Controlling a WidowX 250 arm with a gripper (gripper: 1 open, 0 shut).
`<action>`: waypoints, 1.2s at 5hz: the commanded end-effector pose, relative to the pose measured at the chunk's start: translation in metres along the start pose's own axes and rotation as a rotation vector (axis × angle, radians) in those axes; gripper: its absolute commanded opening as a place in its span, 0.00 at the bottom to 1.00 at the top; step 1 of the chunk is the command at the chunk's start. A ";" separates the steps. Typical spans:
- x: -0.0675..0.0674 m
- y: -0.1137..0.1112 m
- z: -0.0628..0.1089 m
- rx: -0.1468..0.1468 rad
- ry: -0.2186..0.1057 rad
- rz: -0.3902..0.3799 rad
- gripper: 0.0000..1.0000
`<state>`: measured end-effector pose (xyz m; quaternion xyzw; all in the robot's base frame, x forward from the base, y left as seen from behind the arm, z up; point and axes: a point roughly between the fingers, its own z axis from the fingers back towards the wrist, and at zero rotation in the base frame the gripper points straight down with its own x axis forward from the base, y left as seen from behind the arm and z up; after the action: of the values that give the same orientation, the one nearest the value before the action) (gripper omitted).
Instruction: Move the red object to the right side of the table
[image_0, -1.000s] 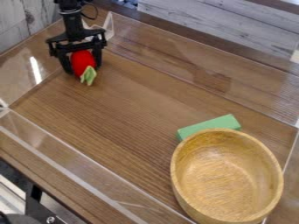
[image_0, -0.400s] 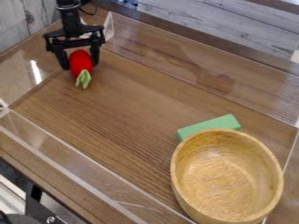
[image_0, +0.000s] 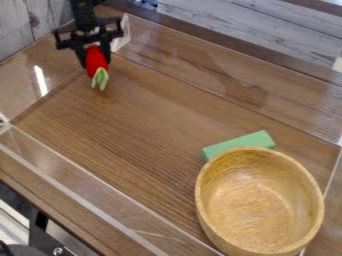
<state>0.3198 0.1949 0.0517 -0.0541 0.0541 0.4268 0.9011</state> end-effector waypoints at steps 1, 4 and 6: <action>-0.007 -0.032 0.053 -0.065 -0.077 -0.058 0.00; -0.062 -0.115 0.062 -0.061 -0.015 -0.292 0.00; -0.099 -0.143 0.048 -0.063 -0.008 -0.230 0.00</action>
<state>0.3659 0.0376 0.0820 -0.0777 0.0852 0.3276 0.9378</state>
